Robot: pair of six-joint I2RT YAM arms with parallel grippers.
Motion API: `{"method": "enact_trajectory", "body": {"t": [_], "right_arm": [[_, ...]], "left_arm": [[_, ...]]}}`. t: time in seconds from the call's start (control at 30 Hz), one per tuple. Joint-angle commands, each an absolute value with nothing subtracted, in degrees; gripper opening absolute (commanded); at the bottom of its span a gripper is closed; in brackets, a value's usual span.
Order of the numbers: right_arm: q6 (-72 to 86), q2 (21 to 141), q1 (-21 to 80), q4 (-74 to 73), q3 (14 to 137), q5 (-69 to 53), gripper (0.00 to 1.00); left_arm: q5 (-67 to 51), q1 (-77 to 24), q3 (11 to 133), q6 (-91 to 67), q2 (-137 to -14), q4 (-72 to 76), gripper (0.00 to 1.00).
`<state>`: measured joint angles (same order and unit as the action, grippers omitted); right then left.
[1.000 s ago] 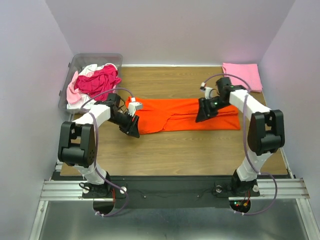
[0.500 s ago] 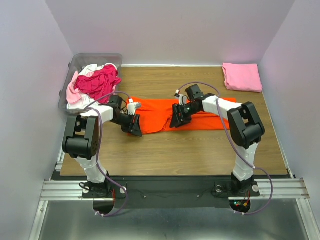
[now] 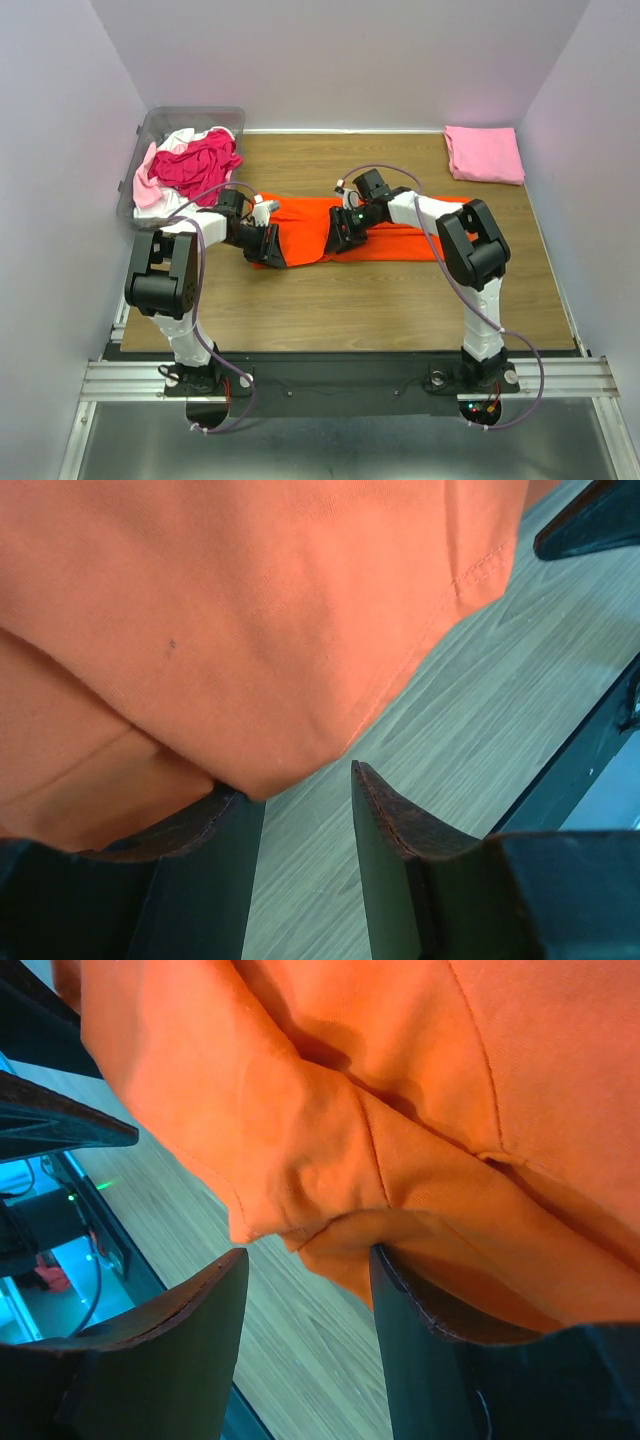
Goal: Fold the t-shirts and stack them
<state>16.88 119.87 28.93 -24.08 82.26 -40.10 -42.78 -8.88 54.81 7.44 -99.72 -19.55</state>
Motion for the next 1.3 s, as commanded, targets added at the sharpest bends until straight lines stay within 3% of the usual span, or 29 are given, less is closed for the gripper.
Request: {"method": "enact_trajectory", "body": {"t": [0.0,0.5,0.93,1.17,1.27], "right_arm": [[18.3,121.3,30.2,-21.8,83.8,-40.6,0.57],[20.8,115.8,30.6,-21.9,83.0,-42.4,0.51],[21.5,121.6,31.1,-21.7,84.8,-44.4,0.47],[22.2,123.2,31.6,-21.5,86.8,-45.7,0.41],[22.5,123.7,31.6,-21.5,87.6,-46.2,0.35]], "left_arm": [[-40.8,-8.8,53.3,6.6,-98.7,-18.3,0.5],[-40.2,-8.5,55.1,7.1,-97.5,-21.7,0.43],[-41.1,-8.3,56.9,8.3,-98.5,-24.0,0.39],[-43.7,-8.3,57.1,8.9,-98.6,-24.0,0.37],[-44.6,-8.3,57.5,9.1,-98.4,-24.3,0.32]]}}
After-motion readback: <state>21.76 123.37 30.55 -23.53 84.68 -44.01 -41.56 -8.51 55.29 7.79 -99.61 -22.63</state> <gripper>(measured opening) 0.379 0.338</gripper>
